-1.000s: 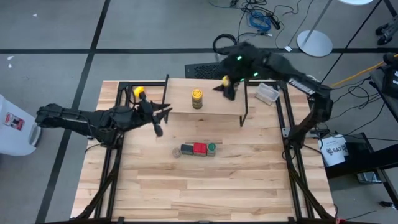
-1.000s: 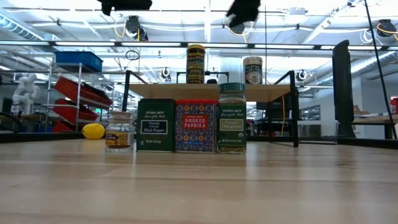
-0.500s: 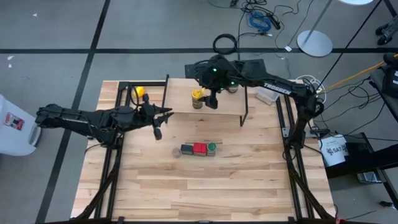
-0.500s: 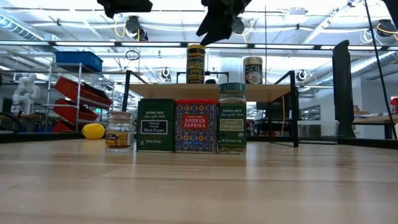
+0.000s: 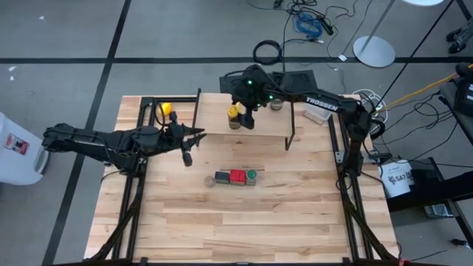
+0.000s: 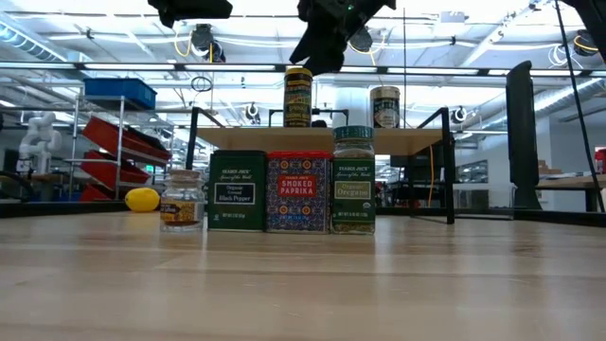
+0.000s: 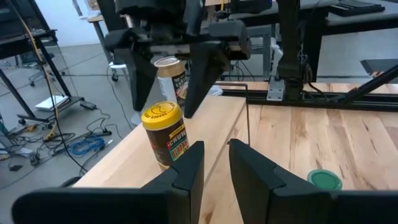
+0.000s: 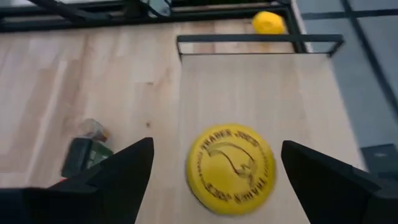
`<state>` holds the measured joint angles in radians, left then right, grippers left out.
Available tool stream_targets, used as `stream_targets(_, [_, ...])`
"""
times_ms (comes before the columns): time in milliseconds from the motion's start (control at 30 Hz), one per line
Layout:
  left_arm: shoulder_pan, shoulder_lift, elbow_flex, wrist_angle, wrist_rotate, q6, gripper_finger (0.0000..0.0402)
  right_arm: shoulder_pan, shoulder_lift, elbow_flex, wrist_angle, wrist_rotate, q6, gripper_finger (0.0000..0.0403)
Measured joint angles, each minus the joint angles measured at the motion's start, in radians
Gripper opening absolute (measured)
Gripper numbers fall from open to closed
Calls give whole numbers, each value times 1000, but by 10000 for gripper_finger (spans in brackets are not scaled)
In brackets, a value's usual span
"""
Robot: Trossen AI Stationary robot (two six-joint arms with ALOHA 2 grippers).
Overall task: Shelf spices
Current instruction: Remove the yellow seasoning bottle from the shelf
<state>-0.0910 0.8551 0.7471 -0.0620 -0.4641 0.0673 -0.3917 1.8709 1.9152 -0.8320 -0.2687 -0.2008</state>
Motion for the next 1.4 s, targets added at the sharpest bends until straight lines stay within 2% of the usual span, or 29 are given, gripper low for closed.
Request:
stream_targets(200, [0,0,0,-1,0,0,84,-2,44,-1,0,-23,6,337])
stream_targets(333, [0,0,0,-3,0,0,84,-1,42,-1,19,-23,4,320])
stream_targets(700, [0,0,0,-4,0,0,84,-1,38,-1,-15,-23,6,210])
stream_targets(1067, [0,0,-1,-11,0,1,84,59,-22,71,-170,-22,48,225])
stream_targets(1400, [0,0,-1,-56,0,-6,84,255,-164,91,-347,-2,164,221])
